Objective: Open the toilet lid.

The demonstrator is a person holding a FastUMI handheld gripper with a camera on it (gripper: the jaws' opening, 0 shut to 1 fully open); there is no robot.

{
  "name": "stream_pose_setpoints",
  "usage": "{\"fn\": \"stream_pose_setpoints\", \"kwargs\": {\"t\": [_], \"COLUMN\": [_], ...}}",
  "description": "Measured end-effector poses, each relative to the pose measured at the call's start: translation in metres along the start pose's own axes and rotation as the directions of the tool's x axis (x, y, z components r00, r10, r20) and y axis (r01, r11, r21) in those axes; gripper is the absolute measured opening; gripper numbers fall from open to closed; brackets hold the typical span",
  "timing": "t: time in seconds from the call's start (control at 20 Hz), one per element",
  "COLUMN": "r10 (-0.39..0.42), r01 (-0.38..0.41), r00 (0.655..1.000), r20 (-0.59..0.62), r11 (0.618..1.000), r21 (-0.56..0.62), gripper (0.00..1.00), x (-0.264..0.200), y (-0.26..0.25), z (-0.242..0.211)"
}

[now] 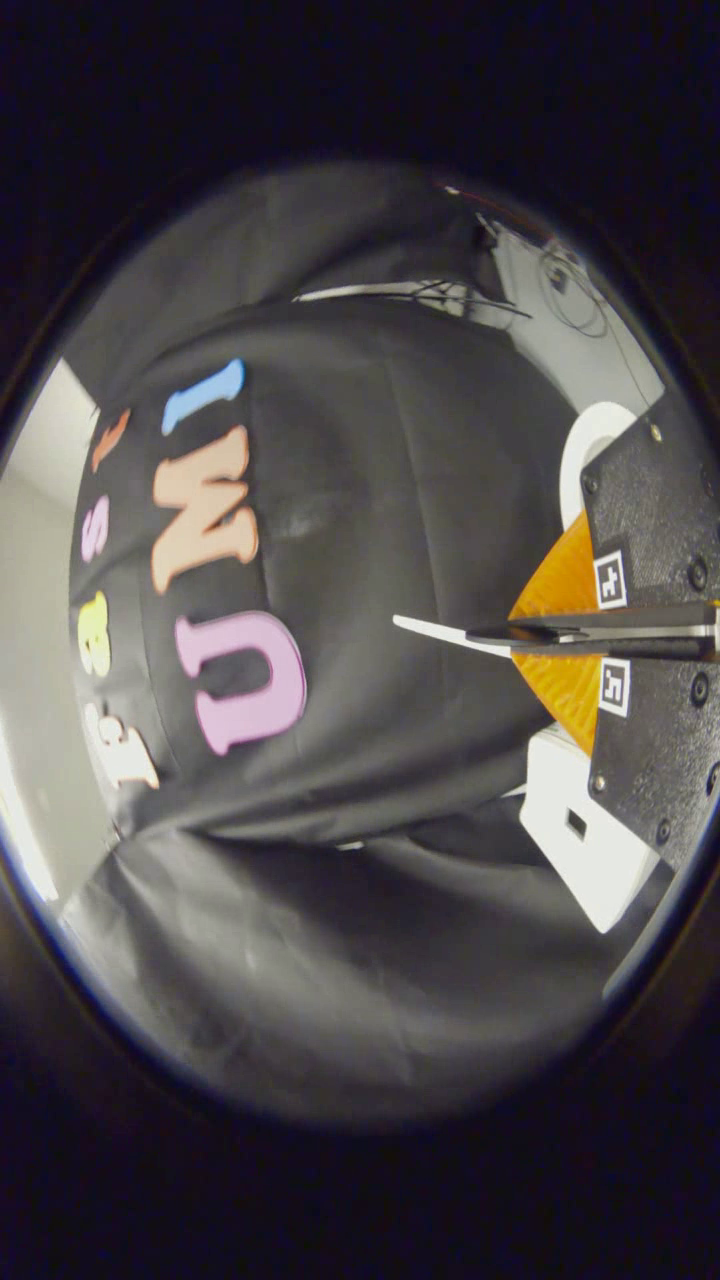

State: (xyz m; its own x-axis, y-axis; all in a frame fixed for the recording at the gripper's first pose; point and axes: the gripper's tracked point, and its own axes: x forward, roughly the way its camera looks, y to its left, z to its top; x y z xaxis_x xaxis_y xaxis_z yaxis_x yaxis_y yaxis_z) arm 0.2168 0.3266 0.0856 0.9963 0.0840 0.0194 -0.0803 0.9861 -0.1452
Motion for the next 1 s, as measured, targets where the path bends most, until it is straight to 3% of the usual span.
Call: {"fn": "stream_pose_setpoints", "kwargs": {"t": [0.15, 0.35, 0.65, 1.0], "r10": [0.074, 0.163, 0.215, 0.287], "r01": [-0.072, -0.160, -0.209, -0.288], "r00": [0.997, 0.986, 0.977, 0.957], "r20": [0.012, 0.034, 0.000, -0.045], "r11": [0.994, 0.983, 0.950, 0.916], "r21": [-0.081, -0.094, -0.231, -0.280], "gripper": [0.04, 0.04, 0.04, 0.05], "x": [0.000, 0.002, 0.006, 0.011], "y": [0.045, 0.088, 0.130, 0.182], "z": [0.001, -0.003, -0.012, -0.027]}}
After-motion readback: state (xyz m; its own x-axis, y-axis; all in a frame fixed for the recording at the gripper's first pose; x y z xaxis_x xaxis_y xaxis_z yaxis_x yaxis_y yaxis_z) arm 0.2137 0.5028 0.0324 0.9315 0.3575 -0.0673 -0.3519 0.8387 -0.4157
